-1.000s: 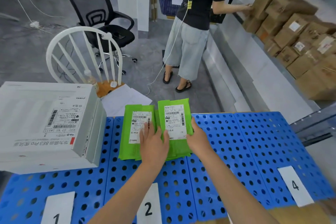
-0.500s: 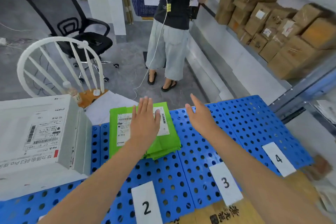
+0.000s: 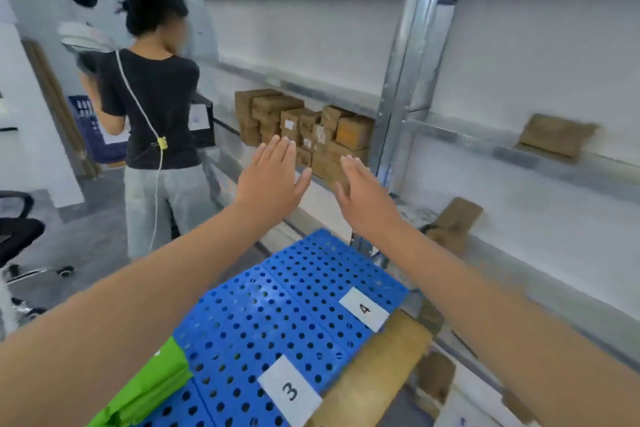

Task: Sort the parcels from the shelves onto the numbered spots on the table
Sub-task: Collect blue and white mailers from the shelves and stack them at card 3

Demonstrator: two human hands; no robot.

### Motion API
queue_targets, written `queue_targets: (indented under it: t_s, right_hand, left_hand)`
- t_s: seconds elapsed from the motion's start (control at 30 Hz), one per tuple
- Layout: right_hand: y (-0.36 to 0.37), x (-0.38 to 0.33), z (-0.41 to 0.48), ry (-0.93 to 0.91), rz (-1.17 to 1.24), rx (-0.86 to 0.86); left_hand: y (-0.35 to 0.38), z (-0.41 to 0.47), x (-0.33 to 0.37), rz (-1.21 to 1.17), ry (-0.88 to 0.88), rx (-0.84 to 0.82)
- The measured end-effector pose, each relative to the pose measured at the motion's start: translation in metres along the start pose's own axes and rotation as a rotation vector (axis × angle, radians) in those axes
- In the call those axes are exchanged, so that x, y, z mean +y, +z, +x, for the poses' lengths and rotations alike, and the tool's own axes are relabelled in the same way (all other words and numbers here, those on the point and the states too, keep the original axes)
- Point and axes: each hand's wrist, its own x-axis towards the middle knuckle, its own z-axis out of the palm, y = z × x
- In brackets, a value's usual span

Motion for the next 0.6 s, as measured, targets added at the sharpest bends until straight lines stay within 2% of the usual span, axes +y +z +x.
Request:
queue_targets:
  t_s: [0.23,0.4,0.6]
  right_hand:
    - [-0.167,0.119,-0.08,0.126,-0.312,0.099]
    - [-0.254,0.183,-0.153,0.407,-0.303,0.16]
    - [-0.328,0.247,-0.246,0.637,-0.377,0.276]
  left_hand:
    - [-0.023,0.036,0.196,-0.123,0.287,0.102]
    - [-0.035,0.037,0.311,-0.223,0.476,0.109]
    - [-0.044,0.032,0.45,-0.34,0.681,0.11]
